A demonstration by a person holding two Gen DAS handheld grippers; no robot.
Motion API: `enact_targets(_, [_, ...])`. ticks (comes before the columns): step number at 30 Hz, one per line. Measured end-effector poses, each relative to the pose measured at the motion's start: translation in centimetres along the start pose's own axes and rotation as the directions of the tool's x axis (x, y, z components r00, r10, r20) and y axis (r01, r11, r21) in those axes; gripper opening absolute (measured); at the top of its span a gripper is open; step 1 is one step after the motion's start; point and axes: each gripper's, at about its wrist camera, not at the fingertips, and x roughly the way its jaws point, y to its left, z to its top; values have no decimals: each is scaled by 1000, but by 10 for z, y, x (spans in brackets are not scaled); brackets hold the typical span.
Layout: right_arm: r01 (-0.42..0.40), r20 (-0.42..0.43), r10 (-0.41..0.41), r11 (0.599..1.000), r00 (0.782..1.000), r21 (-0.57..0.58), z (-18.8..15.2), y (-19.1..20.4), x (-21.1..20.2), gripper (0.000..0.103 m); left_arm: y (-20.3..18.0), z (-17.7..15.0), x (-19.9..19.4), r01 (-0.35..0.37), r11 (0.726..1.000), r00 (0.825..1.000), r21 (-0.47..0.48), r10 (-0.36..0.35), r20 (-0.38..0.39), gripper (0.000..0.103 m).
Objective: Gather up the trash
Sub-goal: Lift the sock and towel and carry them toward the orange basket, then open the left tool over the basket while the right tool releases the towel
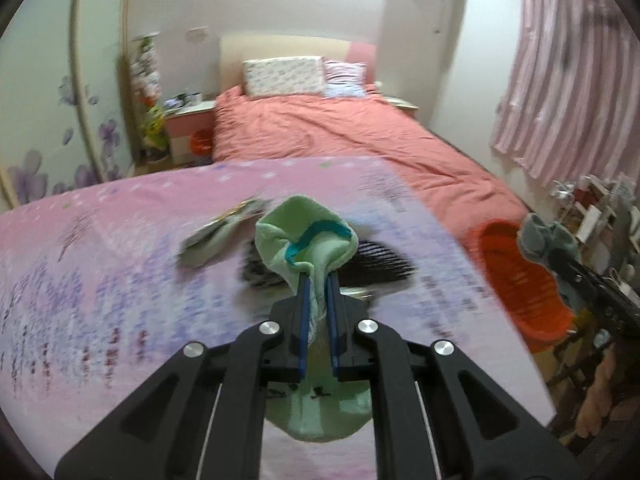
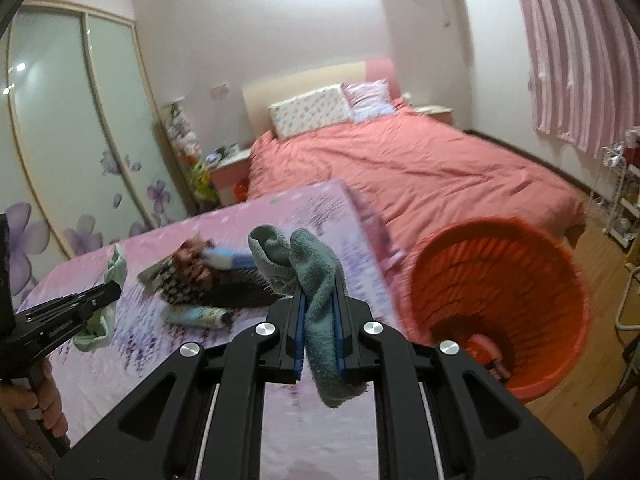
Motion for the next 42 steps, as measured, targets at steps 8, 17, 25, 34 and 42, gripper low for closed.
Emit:
enact_targets(8, [122,61,-127,990,990,75,8,-59,-10,12,-87,11,11,142,987,990,74,-142,0,9])
enact_targets(17, [146,79,-161,975,984,170,12,-110,-4,12,-177,15,46,289,950,957,121,-285,-45,9])
enact_targets(25, [142,98,-169,961,981,239,19,-146,9,12,-249,17,89,369,914,928,169,-355,-111,10])
enact_targets(34, [129,26,-144,941,989,313,13,-178,39,26,-271,8,144,316,929,942,192,-284,-178,44])
enact_targets(42, [156,-18,-159,933,987,325,2,-182,43,50,-243,9,152,275,946,954,172,-245,-175,56])
